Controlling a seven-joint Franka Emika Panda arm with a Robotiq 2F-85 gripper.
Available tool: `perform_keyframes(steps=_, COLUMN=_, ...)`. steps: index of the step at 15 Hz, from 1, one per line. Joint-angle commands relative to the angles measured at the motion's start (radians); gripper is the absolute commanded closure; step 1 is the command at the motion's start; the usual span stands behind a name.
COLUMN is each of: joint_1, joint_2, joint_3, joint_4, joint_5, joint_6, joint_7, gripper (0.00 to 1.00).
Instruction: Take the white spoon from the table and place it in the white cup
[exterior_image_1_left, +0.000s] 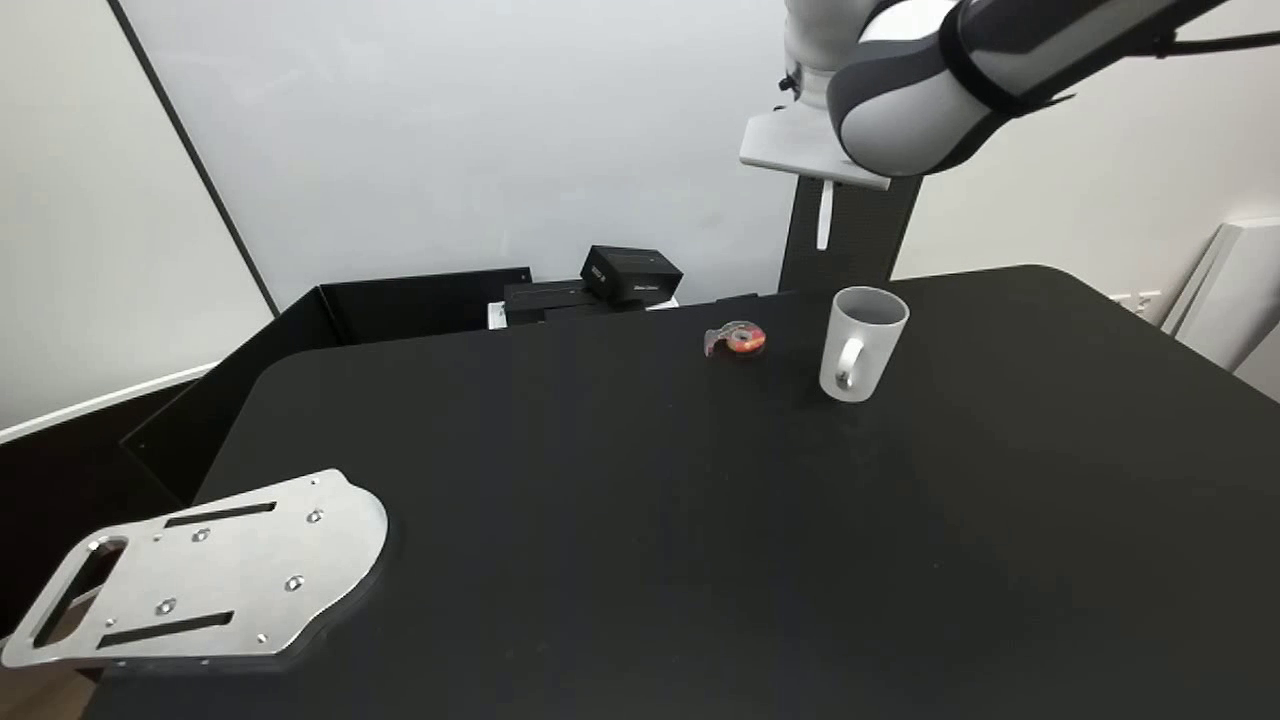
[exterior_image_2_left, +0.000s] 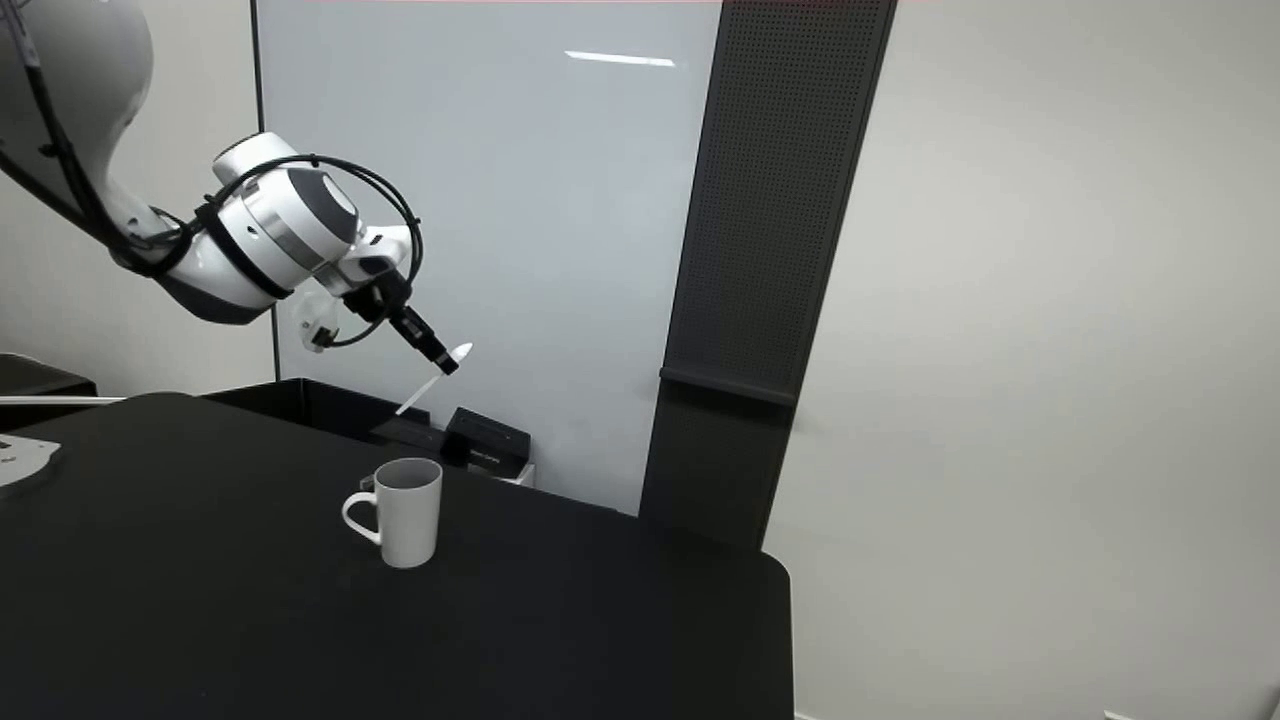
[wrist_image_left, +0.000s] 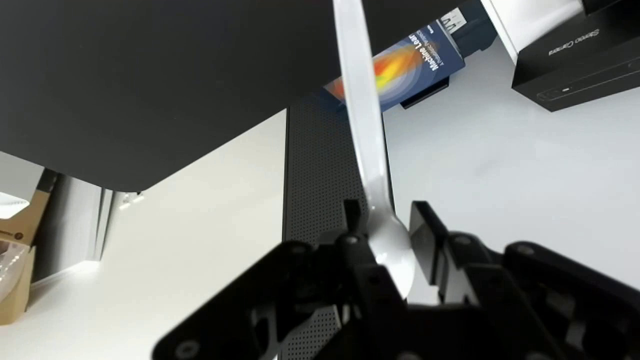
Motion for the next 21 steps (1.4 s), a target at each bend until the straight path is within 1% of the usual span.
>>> perform_keyframes(steps=1, joint_1=0.06, joint_2=-0.058, joint_3=-0.071, joint_4=-0.13, joint_5=-0.112, joint_6=0.099, joint_7=0.136, gripper=0.93)
perform_keyframes(steps=5, joint_1=0.104, joint_2=-0.092, joint_3=-0.124, joint_4=-0.223, joint_5=-0.237, joint_6=0.146, joint_7=0.255, gripper=0.93)
perform_keyframes(steps=8, joint_1=0.121, joint_2=-0.13, joint_3=-0.136, joint_4=-0.288, joint_5=-0.349, joint_6=0.151, joint_7=0.353, gripper=0.93)
perform_keyframes(steps=12, joint_1=0.1, joint_2=-0.174, joint_3=-0.1, joint_4=-0.35, joint_5=-0.532, joint_6=0.139, joint_7=0.501, gripper=0.93)
perform_keyframes(steps=14, joint_1=0.074, joint_2=-0.19, joint_3=-0.063, joint_4=-0.369, joint_5=-0.627, joint_6=0.125, joint_7=0.576, gripper=0.93)
perform_keyframes(steps=15, joint_1=0.131, joint_2=-0.172, joint_3=-0.133, joint_4=-0.387, joint_5=-0.593, joint_6=0.159, joint_7=0.578, gripper=0.93)
perform_keyframes(steps=21, joint_1=0.141, joint_2=-0.152, joint_3=-0.152, joint_4=-0.425, joint_5=-0.627, joint_6=0.205, joint_7=0.655, gripper=0.93)
